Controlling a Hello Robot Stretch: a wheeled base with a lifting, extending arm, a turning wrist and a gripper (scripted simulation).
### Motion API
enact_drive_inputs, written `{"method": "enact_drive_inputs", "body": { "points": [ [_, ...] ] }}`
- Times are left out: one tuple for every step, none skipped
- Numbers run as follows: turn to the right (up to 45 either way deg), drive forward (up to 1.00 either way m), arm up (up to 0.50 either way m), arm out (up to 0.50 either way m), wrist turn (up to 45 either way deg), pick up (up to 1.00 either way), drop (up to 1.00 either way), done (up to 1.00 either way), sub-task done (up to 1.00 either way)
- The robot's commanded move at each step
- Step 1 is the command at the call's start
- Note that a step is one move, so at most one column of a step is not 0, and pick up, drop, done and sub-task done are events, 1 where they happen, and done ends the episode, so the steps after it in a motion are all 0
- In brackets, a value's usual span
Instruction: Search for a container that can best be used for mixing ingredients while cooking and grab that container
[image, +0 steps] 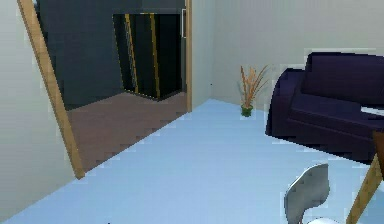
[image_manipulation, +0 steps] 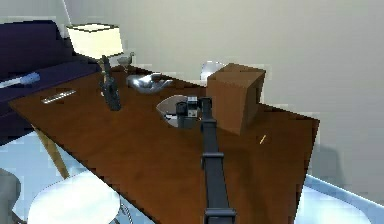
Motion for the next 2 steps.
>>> {"method": "enact_drive_inputs", "body": {
  "points": [
    [0.0, 0.0, 0.0, 0.0, 0.0, 1.0, 0.0, 0.0, 0.0],
    [0.0, 0.0, 0.1, 0.0, 0.0, 0.0, 0.0, 0.0, 0.0]
  ]
}}
